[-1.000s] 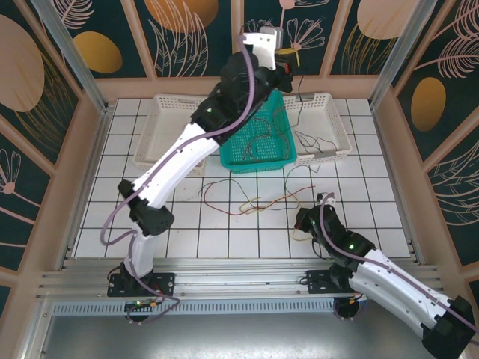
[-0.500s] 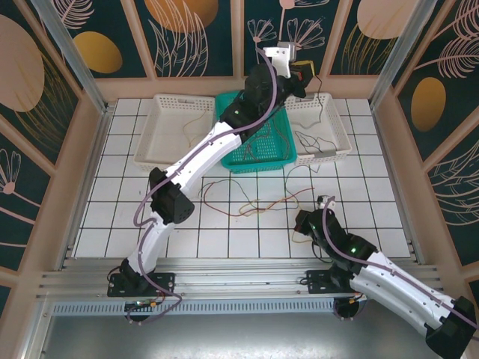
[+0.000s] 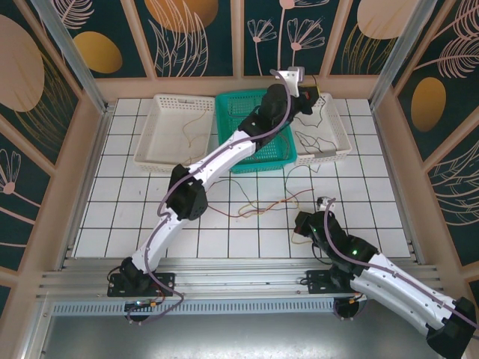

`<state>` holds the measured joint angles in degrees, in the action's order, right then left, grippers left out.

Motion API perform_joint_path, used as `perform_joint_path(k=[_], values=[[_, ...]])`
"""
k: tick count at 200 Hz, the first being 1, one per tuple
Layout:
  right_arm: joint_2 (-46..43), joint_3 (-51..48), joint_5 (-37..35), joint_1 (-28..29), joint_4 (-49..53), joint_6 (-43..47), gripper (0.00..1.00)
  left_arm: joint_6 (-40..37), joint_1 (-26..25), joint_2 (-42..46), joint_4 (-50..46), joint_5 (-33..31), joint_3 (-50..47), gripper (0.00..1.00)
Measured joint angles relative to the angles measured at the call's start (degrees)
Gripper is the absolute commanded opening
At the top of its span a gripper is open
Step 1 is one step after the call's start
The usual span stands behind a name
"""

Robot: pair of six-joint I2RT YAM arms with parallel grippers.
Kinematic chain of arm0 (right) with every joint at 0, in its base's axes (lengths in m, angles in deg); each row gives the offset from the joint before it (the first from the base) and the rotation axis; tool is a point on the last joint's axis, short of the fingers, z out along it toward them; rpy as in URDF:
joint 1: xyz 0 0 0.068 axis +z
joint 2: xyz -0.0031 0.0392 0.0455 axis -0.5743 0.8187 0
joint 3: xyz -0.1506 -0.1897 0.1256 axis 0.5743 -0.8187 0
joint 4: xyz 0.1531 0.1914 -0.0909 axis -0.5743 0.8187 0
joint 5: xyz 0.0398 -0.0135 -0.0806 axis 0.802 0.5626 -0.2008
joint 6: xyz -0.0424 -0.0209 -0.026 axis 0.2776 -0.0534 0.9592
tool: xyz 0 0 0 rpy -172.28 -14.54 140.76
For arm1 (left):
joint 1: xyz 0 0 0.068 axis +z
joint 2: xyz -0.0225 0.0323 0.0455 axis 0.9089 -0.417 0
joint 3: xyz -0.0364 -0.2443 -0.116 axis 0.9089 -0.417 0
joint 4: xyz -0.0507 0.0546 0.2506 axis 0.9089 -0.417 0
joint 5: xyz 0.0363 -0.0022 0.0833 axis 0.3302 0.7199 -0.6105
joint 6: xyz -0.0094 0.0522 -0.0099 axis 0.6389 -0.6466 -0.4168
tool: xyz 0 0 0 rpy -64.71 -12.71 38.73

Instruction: Untangle the cables

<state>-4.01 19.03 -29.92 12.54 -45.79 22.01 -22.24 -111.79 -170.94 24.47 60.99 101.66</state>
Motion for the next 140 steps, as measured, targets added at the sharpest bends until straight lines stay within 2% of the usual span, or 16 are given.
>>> perform_joint_path(k=[75, 115, 140], values=[[-0.04, -0.02, -0.02, 0.20, 0.02, 0.00, 0.00, 2.86, 0.00, -2.19, 0.81, 0.87, -1.46, 0.00], [-0.07, -0.07, -0.02, 0.24, 0.02, 0.00, 0.00, 3.30, 0.00, -6.14, 0.76, 0.81, -1.46, 0.00], [-0.37, -0.09, 0.00, 0.42, 0.09, 0.00, 0.00, 3.85, 0.02, -9.20, 0.20, 0.66, -1.49, 0.08]])
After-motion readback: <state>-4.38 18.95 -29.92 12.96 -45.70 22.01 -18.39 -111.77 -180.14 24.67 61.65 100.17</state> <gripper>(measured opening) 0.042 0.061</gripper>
